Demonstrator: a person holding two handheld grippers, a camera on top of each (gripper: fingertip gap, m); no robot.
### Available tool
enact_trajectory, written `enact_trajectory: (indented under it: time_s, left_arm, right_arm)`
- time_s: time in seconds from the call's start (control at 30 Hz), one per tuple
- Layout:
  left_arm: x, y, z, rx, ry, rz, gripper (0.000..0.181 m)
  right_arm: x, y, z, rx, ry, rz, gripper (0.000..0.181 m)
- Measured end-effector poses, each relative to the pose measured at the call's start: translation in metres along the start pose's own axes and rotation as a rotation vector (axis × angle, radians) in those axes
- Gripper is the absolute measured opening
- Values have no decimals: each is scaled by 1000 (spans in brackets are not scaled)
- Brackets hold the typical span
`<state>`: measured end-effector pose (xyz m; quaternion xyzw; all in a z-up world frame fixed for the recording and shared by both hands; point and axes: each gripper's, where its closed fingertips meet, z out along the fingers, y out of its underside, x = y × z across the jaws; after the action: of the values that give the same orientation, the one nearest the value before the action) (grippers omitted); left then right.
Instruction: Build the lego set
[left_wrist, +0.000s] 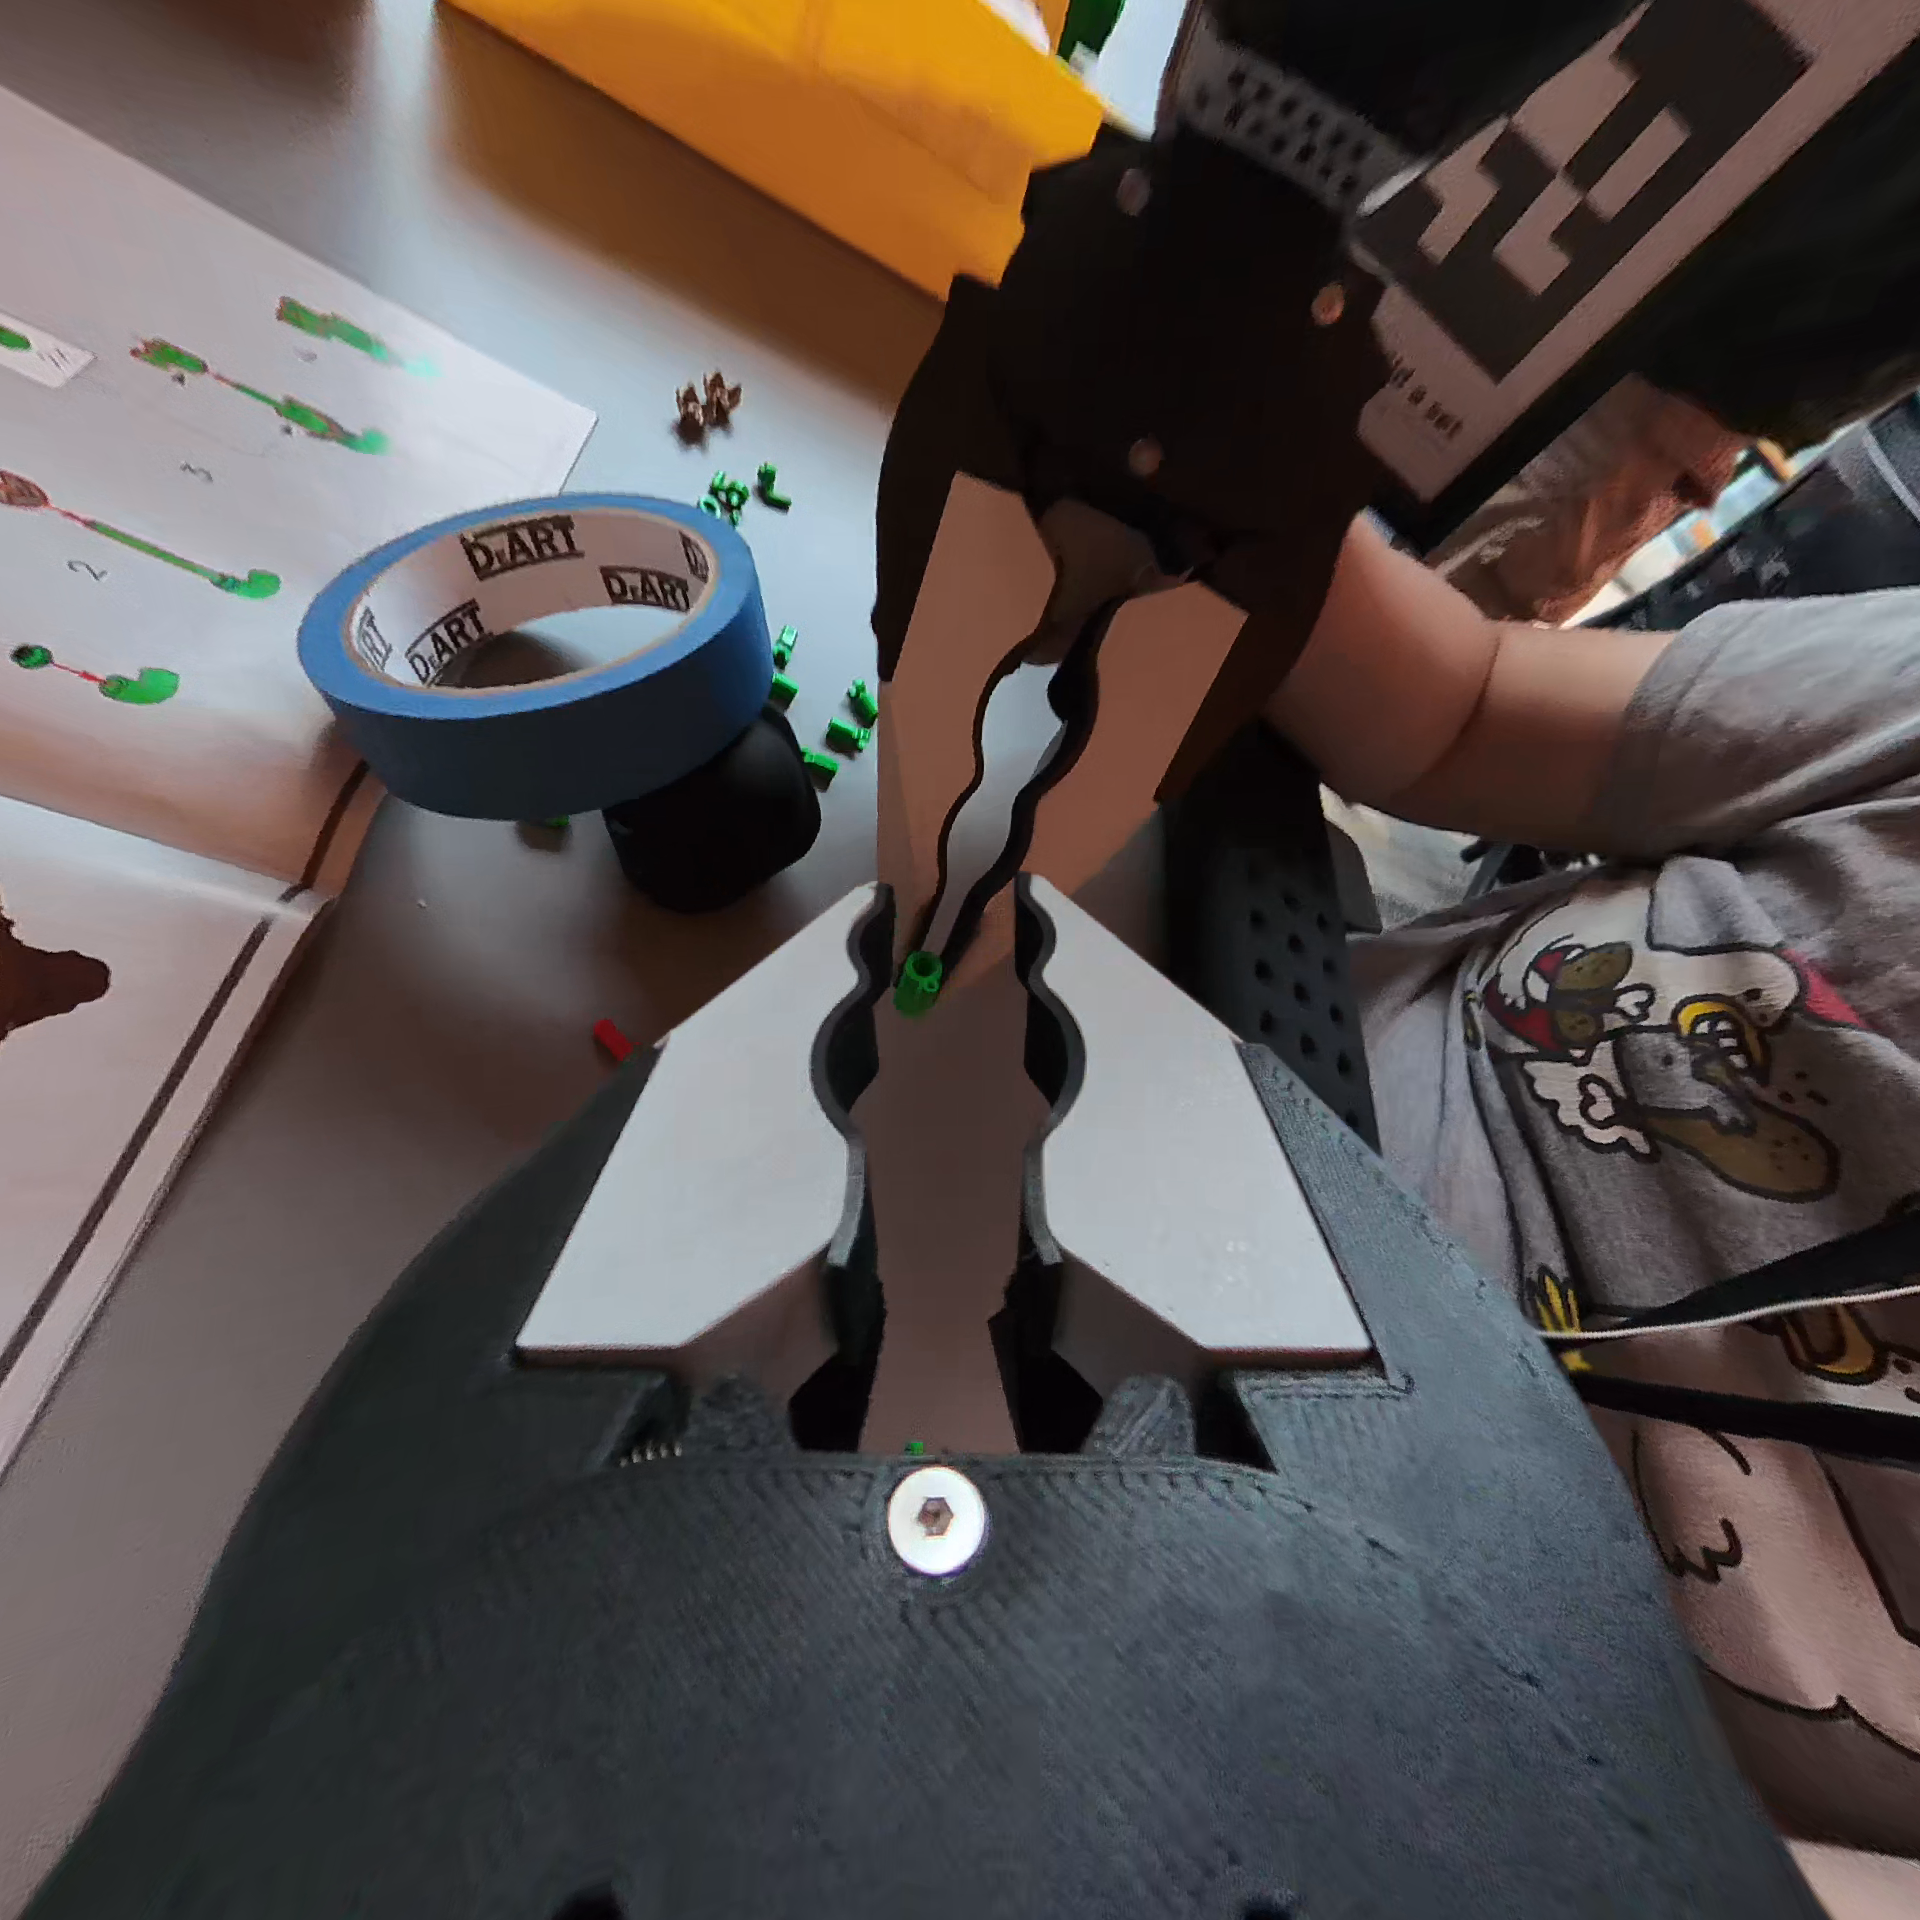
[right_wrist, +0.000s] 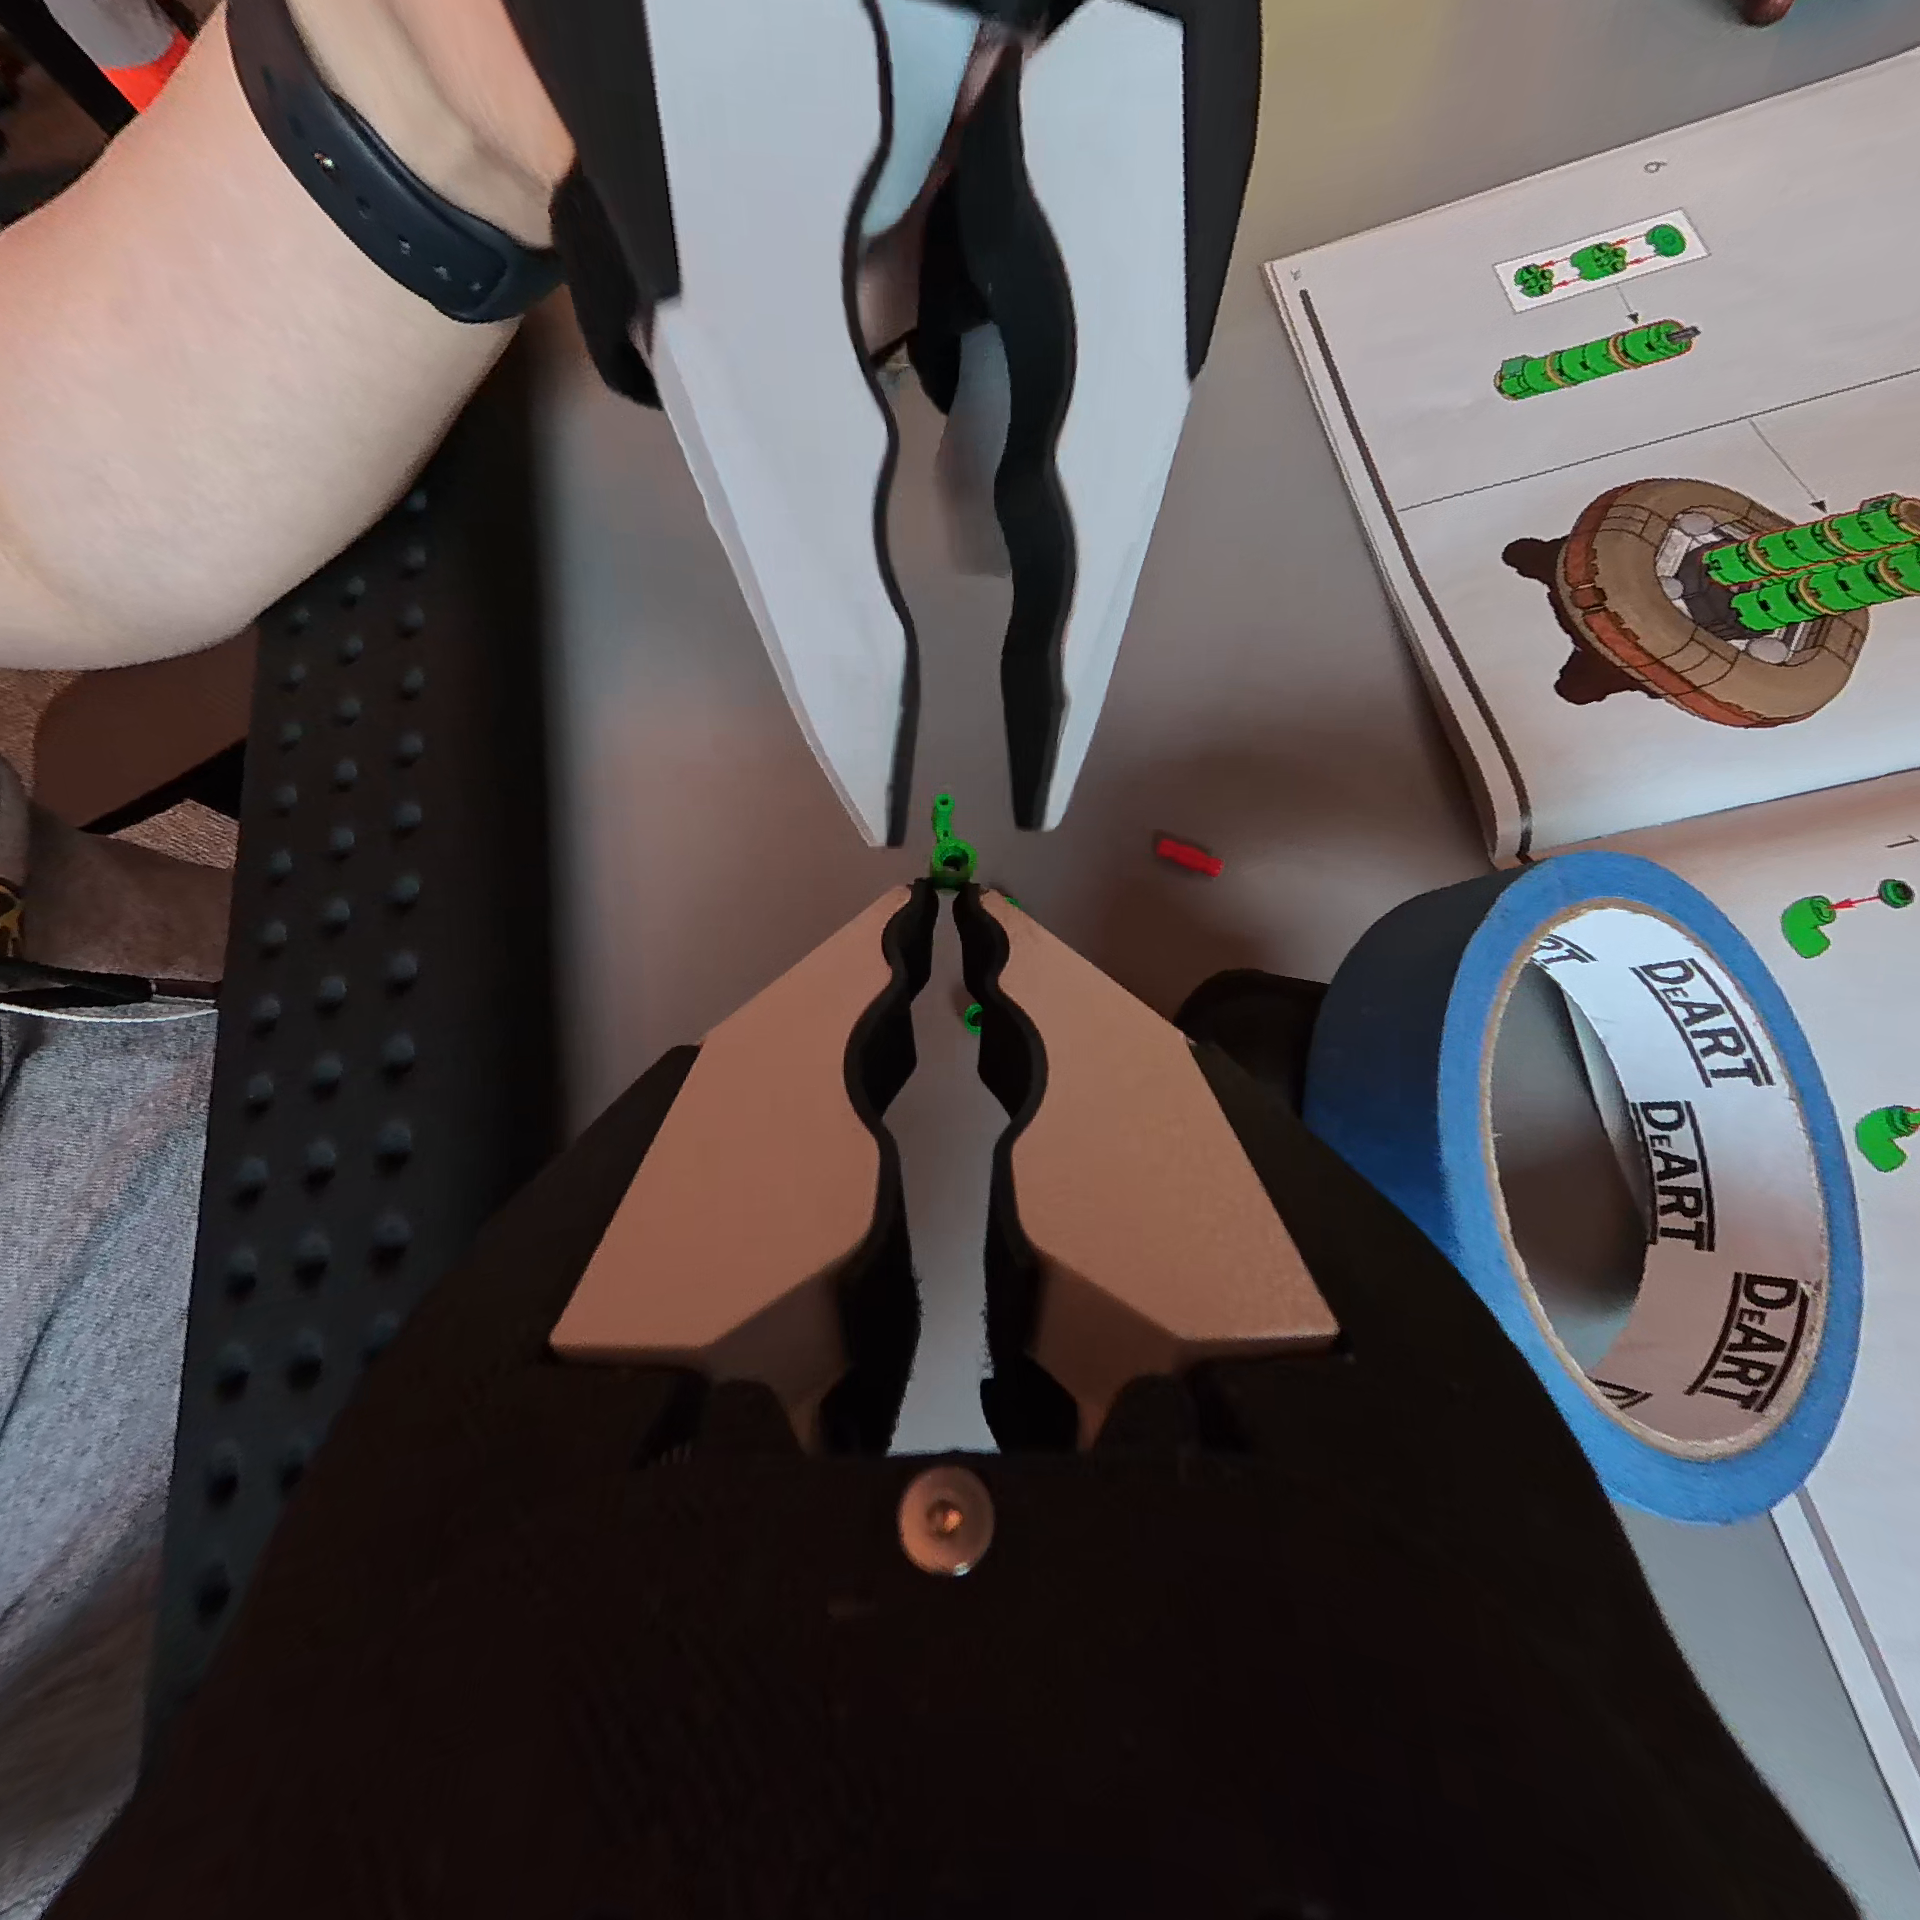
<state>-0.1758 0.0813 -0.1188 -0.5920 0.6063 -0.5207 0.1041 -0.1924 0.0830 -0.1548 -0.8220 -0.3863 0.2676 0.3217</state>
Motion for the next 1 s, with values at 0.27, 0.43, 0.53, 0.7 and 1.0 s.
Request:
enact_trajectory:
  time_s: [0.27,0.43,0.53,0.7,1.0]
  left_arm:
    - [2,-24,-25,176,26,-40,31]
    - [15,-22,-11,146,114,-62,20]
    - [19,-23,-5,142,127,-45,19]
    - [21,-30,-6,183,131,-38,13]
    - [23,-30,-6,181,124,4,5]
  right_arm:
    - [0,-26,-31,196,-100,134,2]
    - [-3,-38,-56,329,-213,233,3]
    - [-4,-41,-59,352,-236,247,3]
    - [-7,-41,-57,345,-242,234,3]
    - [-8,-43,-57,357,-248,230,3]
